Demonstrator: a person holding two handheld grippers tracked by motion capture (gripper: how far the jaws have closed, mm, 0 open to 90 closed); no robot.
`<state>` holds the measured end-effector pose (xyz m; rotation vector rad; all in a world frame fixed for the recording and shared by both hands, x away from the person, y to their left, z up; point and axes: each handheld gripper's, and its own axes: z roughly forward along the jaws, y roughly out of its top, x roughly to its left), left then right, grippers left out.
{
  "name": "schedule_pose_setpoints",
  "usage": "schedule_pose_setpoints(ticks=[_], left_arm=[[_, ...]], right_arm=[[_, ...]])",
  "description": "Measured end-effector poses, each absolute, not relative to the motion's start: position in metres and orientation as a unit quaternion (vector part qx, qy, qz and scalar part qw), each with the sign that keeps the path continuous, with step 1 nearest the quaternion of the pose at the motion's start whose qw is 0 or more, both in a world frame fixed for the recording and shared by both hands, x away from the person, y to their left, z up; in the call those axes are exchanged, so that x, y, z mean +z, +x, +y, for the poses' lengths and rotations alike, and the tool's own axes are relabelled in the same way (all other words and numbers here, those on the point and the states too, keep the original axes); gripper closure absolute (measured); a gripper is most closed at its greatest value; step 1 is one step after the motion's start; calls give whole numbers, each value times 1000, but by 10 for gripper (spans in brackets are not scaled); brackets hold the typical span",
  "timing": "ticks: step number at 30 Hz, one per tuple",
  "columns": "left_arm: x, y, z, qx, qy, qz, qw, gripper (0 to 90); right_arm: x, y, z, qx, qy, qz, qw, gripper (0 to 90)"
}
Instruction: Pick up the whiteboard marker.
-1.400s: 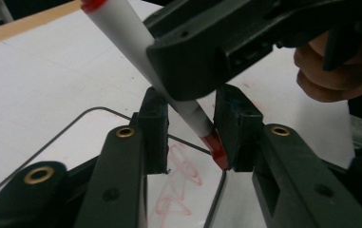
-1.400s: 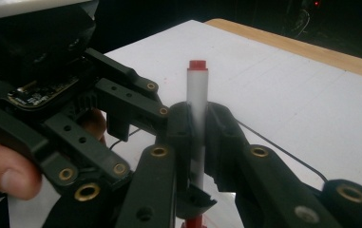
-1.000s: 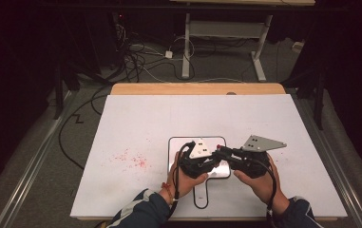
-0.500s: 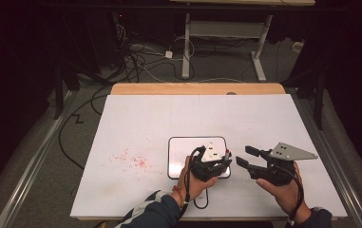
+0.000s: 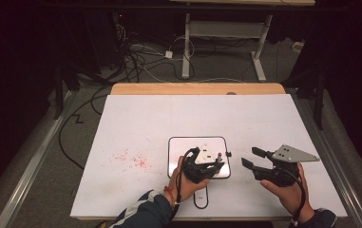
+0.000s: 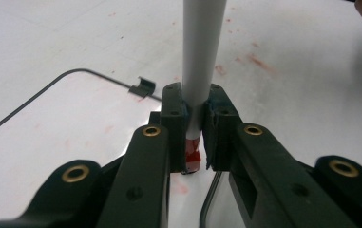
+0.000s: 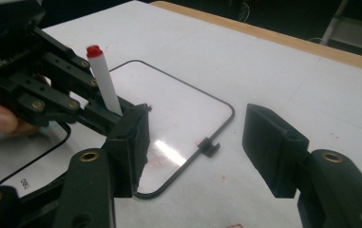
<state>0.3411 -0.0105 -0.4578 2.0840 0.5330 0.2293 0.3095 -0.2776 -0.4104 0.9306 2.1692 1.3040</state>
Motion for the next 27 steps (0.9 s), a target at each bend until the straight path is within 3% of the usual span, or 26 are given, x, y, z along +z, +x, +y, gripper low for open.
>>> schedule_pose_setpoints(ticks=[16,27], left_arm=[[-455,327,76,129,855,261,430,791],[-458,323,111,135,841,292,436,791]], right_arm=[[-417,304,-285,429,328,803,251,355],[-421,305,-289,416,347,798,265,297]])
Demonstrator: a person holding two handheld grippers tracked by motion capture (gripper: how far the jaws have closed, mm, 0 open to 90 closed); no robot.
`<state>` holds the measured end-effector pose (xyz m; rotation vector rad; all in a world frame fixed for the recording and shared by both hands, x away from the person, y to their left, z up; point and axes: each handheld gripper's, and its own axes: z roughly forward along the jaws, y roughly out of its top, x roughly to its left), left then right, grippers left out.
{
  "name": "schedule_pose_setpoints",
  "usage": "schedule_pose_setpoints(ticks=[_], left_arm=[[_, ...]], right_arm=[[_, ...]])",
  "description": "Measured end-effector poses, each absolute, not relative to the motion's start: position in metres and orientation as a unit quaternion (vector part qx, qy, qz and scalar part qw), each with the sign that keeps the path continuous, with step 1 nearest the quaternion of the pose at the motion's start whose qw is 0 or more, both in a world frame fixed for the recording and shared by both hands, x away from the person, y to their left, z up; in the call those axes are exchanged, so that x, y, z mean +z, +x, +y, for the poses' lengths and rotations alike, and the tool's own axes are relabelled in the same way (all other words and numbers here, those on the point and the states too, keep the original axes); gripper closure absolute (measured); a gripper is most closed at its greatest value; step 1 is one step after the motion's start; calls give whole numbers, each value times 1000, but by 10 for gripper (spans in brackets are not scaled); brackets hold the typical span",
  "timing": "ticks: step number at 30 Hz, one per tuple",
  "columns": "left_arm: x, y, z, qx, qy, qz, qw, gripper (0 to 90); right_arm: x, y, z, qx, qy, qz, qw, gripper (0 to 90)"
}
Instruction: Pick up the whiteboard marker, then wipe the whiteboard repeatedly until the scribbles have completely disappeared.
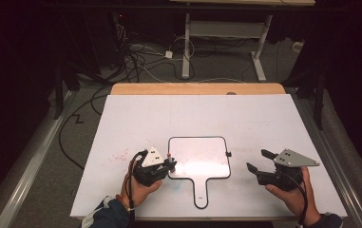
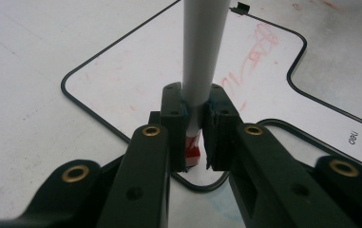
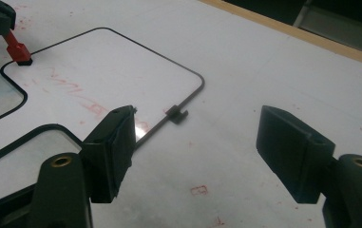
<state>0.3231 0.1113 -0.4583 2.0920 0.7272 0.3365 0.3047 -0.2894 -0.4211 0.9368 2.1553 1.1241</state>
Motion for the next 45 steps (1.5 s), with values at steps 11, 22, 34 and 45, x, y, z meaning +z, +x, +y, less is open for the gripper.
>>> schedule_pose_setpoints(ticks=[11,22,34,45], left_arm=[[-459,323,77,116,847,257,450,791],[-460,324,61,112,849,237,459,790],[-460,323,57,104,851,232,460,790],[-463,333,23,93,849,203,478,790]], right_arm=[[-427,301,-287,410,339,804,265,294],[-434,303,-285,404,337,811,257,289],[-439,304,-282,398,331,818,252,290],[-442,303,-275,378,313,833,257,294]])
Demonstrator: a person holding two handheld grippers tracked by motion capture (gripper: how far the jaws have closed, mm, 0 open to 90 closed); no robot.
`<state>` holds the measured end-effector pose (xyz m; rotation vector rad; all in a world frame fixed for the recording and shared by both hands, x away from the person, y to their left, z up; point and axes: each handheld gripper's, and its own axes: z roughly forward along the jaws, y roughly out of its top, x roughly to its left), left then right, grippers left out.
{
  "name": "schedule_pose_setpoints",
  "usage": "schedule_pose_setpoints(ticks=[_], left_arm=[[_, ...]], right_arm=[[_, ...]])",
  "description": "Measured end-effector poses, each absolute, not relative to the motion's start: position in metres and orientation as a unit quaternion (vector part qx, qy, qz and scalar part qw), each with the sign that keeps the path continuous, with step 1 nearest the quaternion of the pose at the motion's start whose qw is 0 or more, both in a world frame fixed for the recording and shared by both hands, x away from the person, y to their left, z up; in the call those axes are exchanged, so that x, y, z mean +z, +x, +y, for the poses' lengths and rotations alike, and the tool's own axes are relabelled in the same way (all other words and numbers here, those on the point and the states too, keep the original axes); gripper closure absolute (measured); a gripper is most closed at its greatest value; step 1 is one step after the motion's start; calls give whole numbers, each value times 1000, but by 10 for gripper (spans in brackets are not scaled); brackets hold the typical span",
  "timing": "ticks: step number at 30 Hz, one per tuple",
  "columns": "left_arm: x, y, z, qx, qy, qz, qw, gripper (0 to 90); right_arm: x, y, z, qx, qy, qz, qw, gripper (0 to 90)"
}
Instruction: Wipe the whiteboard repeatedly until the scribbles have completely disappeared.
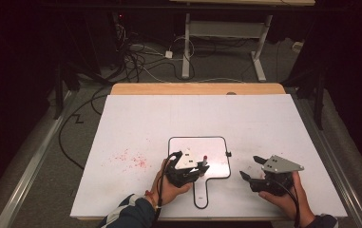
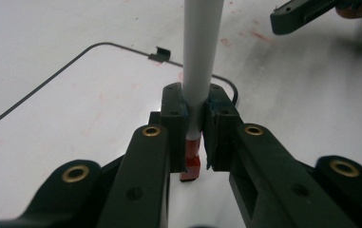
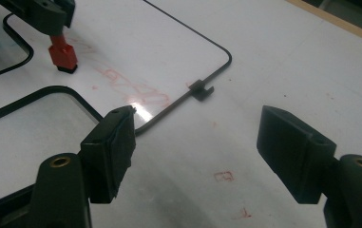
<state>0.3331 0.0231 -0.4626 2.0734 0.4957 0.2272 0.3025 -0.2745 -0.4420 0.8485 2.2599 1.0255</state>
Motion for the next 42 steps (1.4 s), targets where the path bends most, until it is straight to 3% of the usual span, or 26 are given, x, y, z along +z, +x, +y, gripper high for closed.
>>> schedule_pose_setpoints(ticks=[12,26,42], left_arm=[[-462,339,-31,89,854,167,484,790],[-462,358,-51,101,848,184,486,790],[-458,357,4,86,858,205,463,791]], right_arm=[[-443,301,-279,372,310,835,262,293],[-443,303,-278,369,305,833,277,295],[-444,305,-278,360,301,837,281,296]])
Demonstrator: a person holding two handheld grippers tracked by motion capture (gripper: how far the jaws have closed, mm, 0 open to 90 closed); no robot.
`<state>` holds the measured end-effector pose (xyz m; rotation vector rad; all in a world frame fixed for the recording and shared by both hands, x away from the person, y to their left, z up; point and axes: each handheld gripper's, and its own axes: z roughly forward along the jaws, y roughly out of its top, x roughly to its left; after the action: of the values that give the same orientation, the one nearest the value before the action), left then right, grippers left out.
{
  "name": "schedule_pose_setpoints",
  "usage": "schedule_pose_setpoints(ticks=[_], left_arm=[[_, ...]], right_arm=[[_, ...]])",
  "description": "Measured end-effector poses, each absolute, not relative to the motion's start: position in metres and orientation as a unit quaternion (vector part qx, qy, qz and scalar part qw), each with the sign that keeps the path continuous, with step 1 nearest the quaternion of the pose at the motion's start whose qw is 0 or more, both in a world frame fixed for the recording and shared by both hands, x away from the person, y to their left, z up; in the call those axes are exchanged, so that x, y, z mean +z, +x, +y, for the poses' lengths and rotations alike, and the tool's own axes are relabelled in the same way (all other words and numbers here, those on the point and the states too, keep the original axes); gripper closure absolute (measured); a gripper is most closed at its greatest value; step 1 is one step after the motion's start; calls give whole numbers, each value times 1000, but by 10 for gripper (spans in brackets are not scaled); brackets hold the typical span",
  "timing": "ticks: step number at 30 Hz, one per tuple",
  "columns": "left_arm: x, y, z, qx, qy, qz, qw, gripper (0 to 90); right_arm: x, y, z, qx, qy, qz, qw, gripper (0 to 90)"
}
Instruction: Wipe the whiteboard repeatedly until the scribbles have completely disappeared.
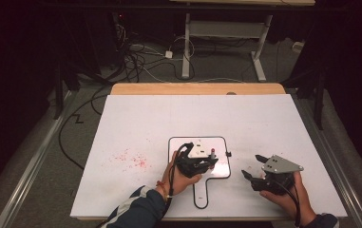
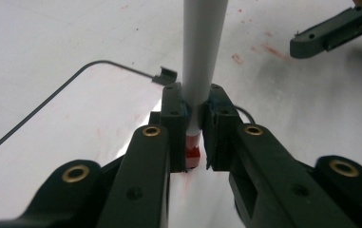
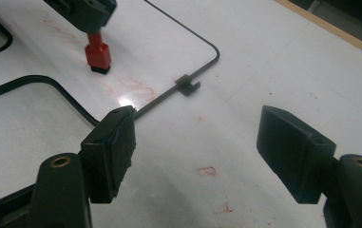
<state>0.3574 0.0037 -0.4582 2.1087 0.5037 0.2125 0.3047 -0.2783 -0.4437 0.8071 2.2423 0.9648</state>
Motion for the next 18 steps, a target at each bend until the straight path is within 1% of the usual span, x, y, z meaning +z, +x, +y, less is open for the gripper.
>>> schedule_pose_setpoints(ticks=[3,9,18], left_arm=[[-458,354,17,84,860,206,460,791],[-455,350,46,101,866,219,439,791],[-459,346,91,119,843,284,440,791]], right_arm=[[-444,305,-278,360,301,837,281,296],[-444,304,-280,356,302,838,284,295],[-444,305,-279,352,303,837,287,295]])
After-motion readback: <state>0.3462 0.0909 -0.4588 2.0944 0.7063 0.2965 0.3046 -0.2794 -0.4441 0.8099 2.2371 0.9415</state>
